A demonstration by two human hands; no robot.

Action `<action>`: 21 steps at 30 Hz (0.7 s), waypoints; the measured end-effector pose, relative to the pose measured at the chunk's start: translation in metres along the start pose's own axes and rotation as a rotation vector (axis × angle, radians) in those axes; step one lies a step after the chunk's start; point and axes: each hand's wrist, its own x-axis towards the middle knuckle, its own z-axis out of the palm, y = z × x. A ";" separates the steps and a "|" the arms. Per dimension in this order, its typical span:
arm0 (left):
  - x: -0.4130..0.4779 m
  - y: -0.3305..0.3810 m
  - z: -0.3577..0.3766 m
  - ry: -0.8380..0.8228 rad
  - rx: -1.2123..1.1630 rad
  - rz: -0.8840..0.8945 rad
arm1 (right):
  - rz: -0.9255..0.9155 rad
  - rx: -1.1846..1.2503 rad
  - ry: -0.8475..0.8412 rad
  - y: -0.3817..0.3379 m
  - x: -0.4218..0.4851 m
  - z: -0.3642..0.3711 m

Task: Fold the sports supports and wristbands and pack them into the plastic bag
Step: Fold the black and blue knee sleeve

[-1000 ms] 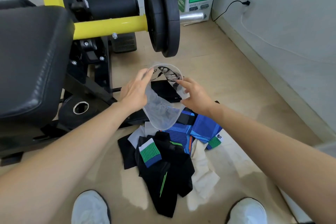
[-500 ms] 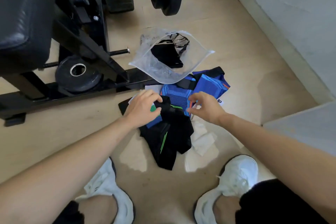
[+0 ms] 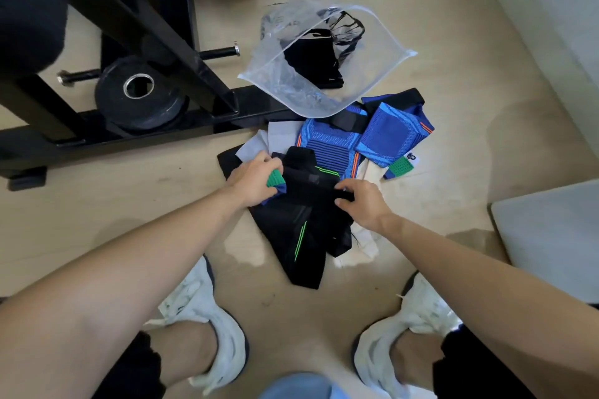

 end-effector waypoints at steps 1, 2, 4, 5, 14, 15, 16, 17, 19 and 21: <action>-0.001 -0.007 -0.002 0.030 -0.016 -0.035 | 0.005 0.004 0.033 0.001 0.003 -0.006; -0.002 -0.014 -0.003 0.054 -0.033 -0.073 | 0.009 0.017 0.074 0.003 0.006 -0.013; -0.004 -0.025 -0.005 0.039 -0.038 -0.124 | 0.032 0.067 0.165 0.004 0.010 -0.028; -0.006 -0.028 -0.005 0.006 -0.020 -0.131 | 0.059 0.113 0.206 0.005 0.011 -0.035; -0.006 0.018 0.012 0.080 0.125 0.115 | 0.173 0.439 0.296 0.003 0.014 -0.065; -0.003 0.024 0.014 0.056 0.119 0.064 | 0.162 0.434 0.355 0.001 0.014 -0.071; 0.000 0.027 0.015 0.039 0.103 0.007 | 0.156 0.426 0.423 0.000 0.013 -0.077; 0.002 0.030 0.015 0.029 0.085 -0.030 | 0.158 0.412 0.490 0.000 0.013 -0.083; 0.006 0.031 0.015 0.024 0.034 -0.033 | 0.176 0.361 0.565 0.004 0.013 -0.092; 0.009 0.029 0.015 0.049 -0.100 -0.042 | 0.204 0.281 0.503 0.012 0.013 -0.094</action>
